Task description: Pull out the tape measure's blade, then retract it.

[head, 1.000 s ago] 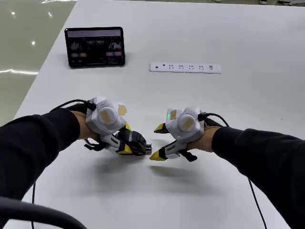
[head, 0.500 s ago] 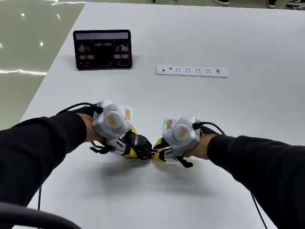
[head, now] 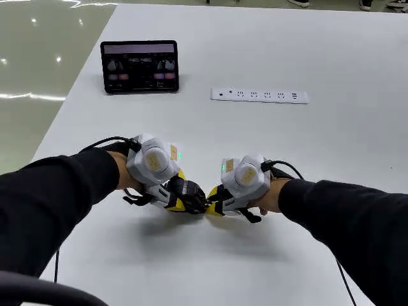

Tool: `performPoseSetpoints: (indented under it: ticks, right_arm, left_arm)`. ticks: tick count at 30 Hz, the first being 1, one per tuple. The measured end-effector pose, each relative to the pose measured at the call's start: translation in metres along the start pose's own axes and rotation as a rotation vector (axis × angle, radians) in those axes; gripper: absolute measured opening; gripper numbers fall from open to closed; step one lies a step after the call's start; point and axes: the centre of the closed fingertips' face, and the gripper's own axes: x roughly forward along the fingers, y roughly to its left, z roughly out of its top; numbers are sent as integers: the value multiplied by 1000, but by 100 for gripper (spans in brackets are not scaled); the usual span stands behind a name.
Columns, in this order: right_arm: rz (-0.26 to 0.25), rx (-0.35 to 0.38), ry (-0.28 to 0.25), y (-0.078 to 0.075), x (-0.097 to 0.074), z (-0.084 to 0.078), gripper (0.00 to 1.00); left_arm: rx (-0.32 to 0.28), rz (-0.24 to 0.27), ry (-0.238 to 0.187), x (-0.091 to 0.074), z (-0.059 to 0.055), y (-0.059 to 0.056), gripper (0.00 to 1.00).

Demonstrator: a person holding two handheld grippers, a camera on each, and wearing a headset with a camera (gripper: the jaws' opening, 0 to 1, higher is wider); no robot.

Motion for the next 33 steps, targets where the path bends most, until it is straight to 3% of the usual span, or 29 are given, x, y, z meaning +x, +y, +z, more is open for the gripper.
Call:
performPoseSetpoints:
  ticks: [8,18,33]
  right_arm:
    - [-8,-23,14,1,-2,-2,7]
    - [-17,24,24,-2,-8,-8,7]
    - [-20,22,38,-1,-19,-19,8]
  left_arm:
    - [-11,2,-5,0,0,-1,31]
    - [-26,4,-4,0,0,-1,31]
    - [-22,16,-9,0,0,0,31]
